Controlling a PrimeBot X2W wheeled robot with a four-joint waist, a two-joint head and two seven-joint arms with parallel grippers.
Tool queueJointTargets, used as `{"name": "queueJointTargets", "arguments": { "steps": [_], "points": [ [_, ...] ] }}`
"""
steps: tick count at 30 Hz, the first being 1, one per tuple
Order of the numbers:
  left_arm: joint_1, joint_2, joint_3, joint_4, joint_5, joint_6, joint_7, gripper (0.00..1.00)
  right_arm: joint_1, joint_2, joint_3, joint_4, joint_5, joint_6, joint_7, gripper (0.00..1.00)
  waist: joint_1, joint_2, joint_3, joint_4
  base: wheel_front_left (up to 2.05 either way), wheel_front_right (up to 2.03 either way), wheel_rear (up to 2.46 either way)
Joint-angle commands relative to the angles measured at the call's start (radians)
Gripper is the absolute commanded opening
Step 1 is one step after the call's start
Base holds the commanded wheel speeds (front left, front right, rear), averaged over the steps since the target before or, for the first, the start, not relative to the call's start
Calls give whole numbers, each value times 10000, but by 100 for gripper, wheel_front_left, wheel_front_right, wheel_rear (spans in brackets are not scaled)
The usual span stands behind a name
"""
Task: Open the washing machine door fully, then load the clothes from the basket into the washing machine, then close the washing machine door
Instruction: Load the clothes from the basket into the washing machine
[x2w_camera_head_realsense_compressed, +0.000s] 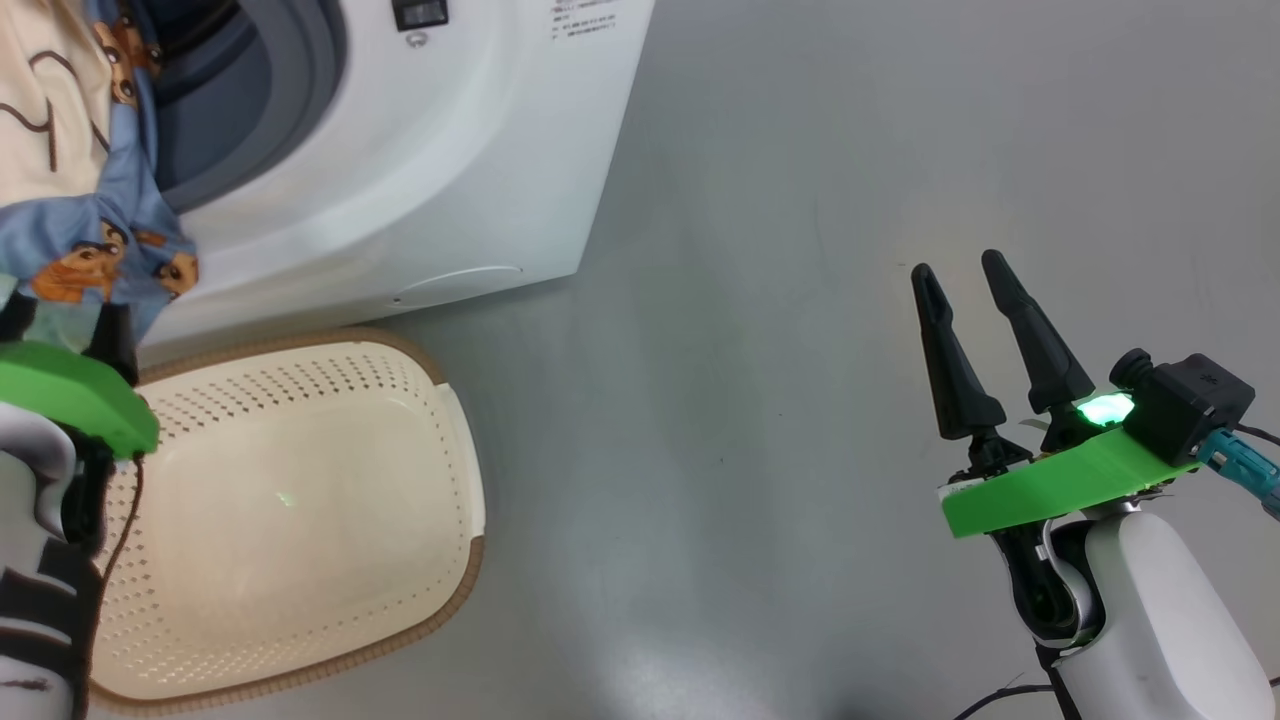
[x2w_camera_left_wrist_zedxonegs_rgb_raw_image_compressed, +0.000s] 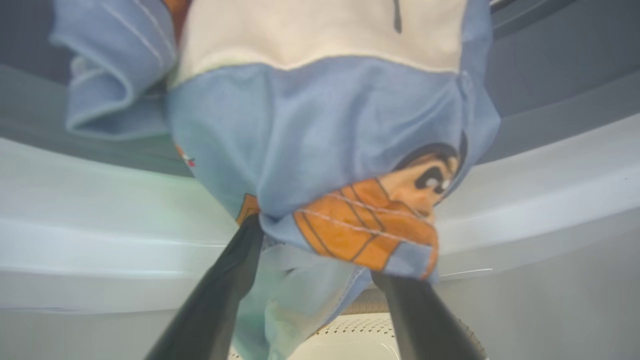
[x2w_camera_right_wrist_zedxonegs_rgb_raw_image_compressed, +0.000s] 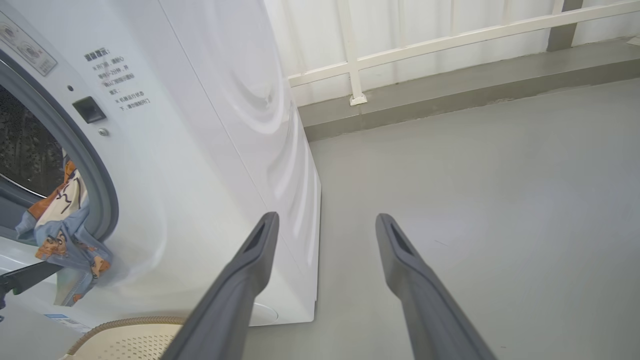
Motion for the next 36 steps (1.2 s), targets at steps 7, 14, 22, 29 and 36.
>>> {"name": "queueJointTargets", "arguments": {
  "steps": [7, 14, 22, 29, 36],
  "points": [
    [-429, 438, 319, -100, 78, -15, -135, 47, 55, 102, 205, -238, 50, 14, -49, 100, 1, 0, 113, -110, 0, 0, 0],
    [-99, 394, -125, -648, -64, -15, -136, 0, 124, 140, 162, -179, 31, 14, -49, 100, 1, 0, -51, -54, 0, 0, 0],
    [766, 507, -153, -3008, -137, -15, -136, 0, 256, 142, 67, -162, 34, 14, -49, 100, 1, 0, -194, 240, 0, 0, 0],
    [716, 347, 200, -4494, 220, -15, -137, 0, 199, 115, 164, -155, 53, 14, -49, 100, 1, 0, -47, 461, 0, 0, 0],
    [-1053, 521, 26, -3540, 401, 79, 292, 0, 18, 131, 280, -242, 83, 14, -49, 100, 1, 0, 542, 128, 0, 0, 0]
  ]
}}
